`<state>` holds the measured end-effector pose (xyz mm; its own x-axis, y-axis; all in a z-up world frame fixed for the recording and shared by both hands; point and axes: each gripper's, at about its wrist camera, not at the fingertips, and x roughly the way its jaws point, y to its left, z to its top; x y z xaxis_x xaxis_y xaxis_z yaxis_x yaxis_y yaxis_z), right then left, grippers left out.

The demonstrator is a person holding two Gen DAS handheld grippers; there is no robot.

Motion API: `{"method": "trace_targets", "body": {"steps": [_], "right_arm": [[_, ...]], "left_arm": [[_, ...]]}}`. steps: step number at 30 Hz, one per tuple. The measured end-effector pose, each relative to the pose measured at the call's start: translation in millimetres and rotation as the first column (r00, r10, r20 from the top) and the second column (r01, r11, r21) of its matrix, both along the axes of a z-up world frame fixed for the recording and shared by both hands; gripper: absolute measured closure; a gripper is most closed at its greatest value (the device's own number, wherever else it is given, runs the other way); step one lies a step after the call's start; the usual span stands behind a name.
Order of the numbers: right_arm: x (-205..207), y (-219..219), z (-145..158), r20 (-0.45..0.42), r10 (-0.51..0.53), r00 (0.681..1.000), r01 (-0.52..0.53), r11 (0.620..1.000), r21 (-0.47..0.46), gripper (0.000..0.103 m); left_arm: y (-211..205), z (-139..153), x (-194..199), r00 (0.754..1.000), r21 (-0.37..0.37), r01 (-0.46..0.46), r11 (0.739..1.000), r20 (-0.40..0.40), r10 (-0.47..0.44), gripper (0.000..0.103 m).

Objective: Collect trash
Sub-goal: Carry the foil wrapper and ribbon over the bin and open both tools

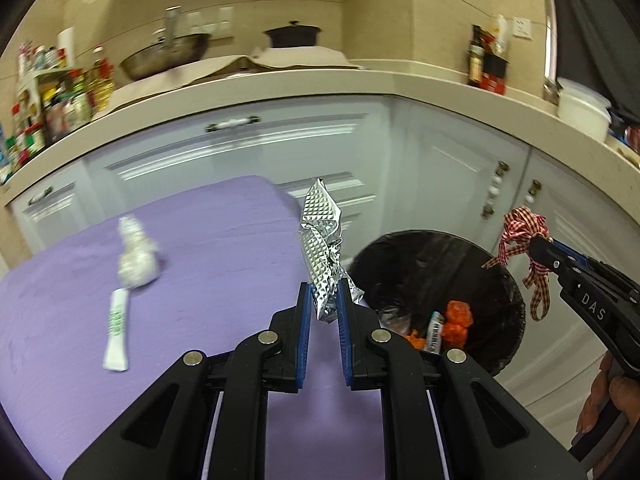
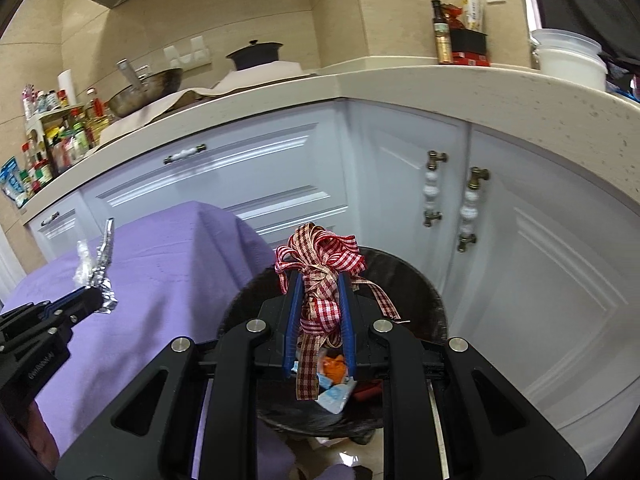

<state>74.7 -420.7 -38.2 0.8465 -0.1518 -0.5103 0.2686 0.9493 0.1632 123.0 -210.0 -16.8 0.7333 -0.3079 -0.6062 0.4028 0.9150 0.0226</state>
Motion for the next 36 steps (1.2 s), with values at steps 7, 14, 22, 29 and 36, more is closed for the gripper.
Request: {"method": "trace_targets", "body": {"steps": [7,14,22,29,36], "right_arm": [[-1.8,-19.3,-7.8,-0.005,-0.025,1.000,0.025,1.000,0.007,0.086],[0.3,-28.8,-13.4,-0.008,-0.036,0.999,0.036,0.999,0.014,0.085],[8.8,-33.9,-22.1,-0.015,-0.037,0.999,0.037,0.999,0.018,0.085],[16.5,-38.9,-29.9,-0.015,-0.058,0.998,0.058,0.998,0.014,0.067],[17.4,-36.9,-29.7,-0.011,-0.067,0.998,0.067,0.998,0.010,0.062]], "left_arm": [[-32.2,-7.4,3.2,0.999,0.021,0.039,0.999,0.002,-0.039,0.089],[-50.3,-13.1,8.7,0.999,0.028,0.052,0.998,-0.004,-0.052,0.089],[-66.1,-20.6,14.8,0.998,0.033,0.059,0.998,-0.012,-0.059,0.089],[-73.8,-23.5,23.0,0.998,0.024,0.066,0.998,-0.017,-0.065,0.087],[-66.1,-21.6,24.3,0.999,0.015,0.045,0.999,-0.018,-0.045,0.060]]}}
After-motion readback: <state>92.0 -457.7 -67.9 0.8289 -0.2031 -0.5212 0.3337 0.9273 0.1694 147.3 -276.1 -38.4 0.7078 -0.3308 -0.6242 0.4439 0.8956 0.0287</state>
